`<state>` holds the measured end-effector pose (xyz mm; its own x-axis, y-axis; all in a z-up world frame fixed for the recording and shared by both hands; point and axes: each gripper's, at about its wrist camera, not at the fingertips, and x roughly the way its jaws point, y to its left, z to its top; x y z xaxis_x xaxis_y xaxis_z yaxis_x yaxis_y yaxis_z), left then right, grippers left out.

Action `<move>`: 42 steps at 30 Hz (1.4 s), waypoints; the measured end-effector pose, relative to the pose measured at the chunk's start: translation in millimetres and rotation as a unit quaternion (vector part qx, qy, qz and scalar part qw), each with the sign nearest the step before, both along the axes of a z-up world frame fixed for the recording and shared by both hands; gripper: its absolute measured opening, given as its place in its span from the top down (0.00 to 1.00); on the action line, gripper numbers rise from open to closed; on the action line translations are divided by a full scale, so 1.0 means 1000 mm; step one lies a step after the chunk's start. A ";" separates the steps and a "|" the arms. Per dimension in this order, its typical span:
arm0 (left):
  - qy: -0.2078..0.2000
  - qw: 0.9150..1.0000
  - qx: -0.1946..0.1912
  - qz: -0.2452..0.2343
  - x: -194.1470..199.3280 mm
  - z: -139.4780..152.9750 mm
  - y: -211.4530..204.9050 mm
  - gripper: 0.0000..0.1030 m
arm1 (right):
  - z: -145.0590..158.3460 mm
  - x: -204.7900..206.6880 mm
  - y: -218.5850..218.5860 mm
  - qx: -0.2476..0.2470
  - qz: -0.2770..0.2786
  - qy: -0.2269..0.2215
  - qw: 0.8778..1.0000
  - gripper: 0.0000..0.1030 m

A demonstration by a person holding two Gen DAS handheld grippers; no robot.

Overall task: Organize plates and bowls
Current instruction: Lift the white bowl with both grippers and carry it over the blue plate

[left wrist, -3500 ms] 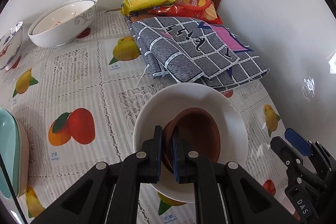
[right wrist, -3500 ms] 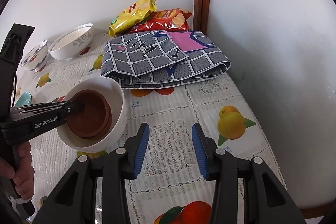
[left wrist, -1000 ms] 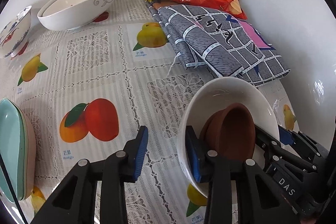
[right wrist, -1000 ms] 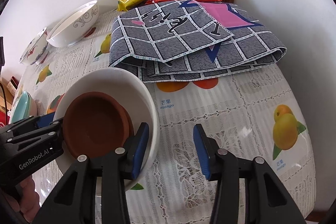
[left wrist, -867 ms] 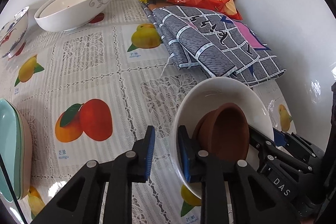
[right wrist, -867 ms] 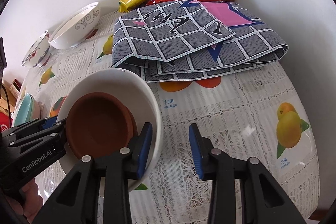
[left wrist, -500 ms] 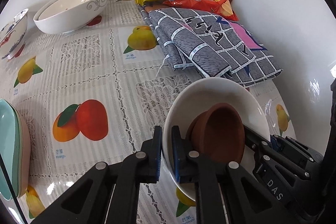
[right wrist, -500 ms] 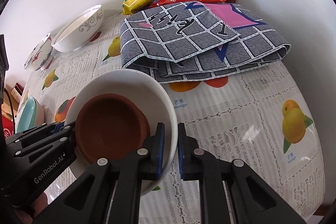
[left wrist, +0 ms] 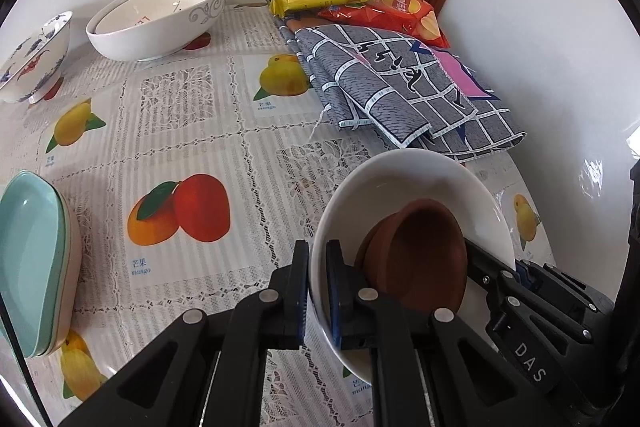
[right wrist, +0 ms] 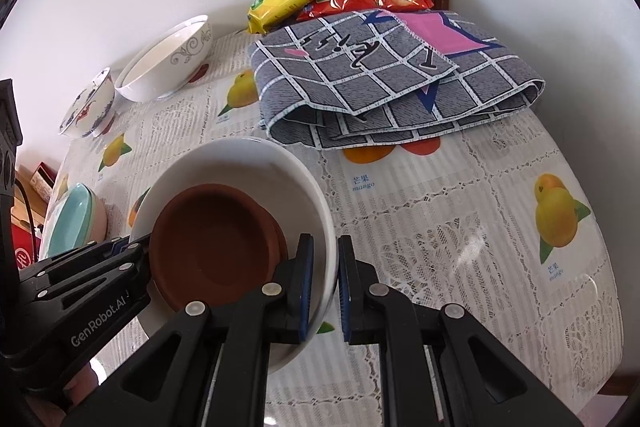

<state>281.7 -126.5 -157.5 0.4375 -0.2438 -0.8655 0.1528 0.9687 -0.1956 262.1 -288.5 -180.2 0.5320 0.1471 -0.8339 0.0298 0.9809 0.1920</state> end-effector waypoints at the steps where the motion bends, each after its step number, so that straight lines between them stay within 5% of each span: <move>1: -0.003 1.000 0.000 0.001 -0.002 0.003 0.001 0.91 | 0.003 -0.002 0.001 -0.001 0.001 -0.002 1.000 0.89; 17: -0.037 0.999 0.002 0.024 -0.022 0.053 0.029 0.92 | 0.056 -0.019 0.026 0.001 0.015 -0.042 0.999 0.89; 42: -0.053 0.996 0.019 0.065 -0.033 0.073 0.091 0.92 | 0.073 -0.018 0.089 0.013 0.054 -0.053 0.997 0.89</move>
<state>248.8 -35.5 -84.5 0.5526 -0.1475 -0.8203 0.0426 0.9879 -0.1489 244.4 -199.1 -107.4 0.5964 0.2291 -0.7693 -0.0965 0.9719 0.2146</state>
